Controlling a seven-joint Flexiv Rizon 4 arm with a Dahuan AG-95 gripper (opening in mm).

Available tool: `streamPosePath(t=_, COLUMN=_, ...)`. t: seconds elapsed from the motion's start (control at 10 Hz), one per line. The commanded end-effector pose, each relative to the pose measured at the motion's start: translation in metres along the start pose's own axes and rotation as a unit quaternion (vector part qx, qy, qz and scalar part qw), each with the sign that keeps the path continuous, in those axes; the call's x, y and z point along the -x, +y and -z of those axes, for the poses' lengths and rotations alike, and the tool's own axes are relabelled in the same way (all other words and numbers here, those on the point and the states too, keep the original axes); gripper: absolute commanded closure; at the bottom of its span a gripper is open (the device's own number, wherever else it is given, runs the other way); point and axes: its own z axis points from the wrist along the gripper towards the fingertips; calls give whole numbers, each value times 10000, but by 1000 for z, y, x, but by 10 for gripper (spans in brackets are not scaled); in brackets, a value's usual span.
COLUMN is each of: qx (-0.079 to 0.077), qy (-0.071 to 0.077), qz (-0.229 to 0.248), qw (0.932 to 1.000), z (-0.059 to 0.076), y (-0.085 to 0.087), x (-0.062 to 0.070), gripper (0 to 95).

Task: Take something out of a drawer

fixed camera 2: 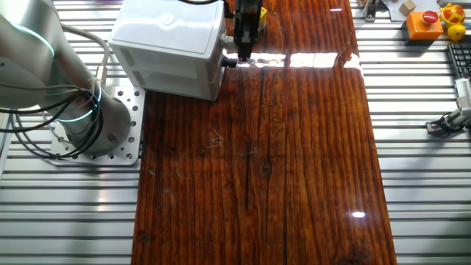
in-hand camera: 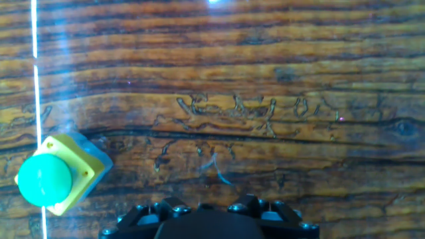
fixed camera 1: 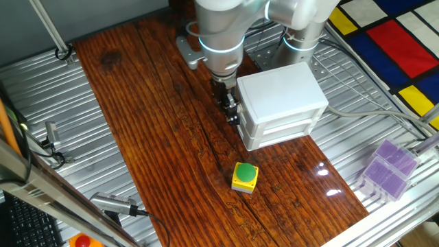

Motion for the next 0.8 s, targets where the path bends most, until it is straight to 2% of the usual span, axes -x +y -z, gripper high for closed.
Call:
streamPosePath(t=0.1, qx=-14, qy=3, qz=-28, qw=10000, z=-2, y=5, x=-2, gripper=380)
streamPosePath(t=0.2, qx=-16, qy=7, qz=-46, qw=10000, z=-2, y=7, x=-3, gripper=380)
streamPosePath(t=0.3, qx=-24, qy=6, qz=-42, qw=10000, z=-3, y=9, x=-5, gripper=570)
streamPosePath(t=0.8, qx=-40, qy=6, qz=-31, qw=10000, z=-5, y=8, x=-12, gripper=570)
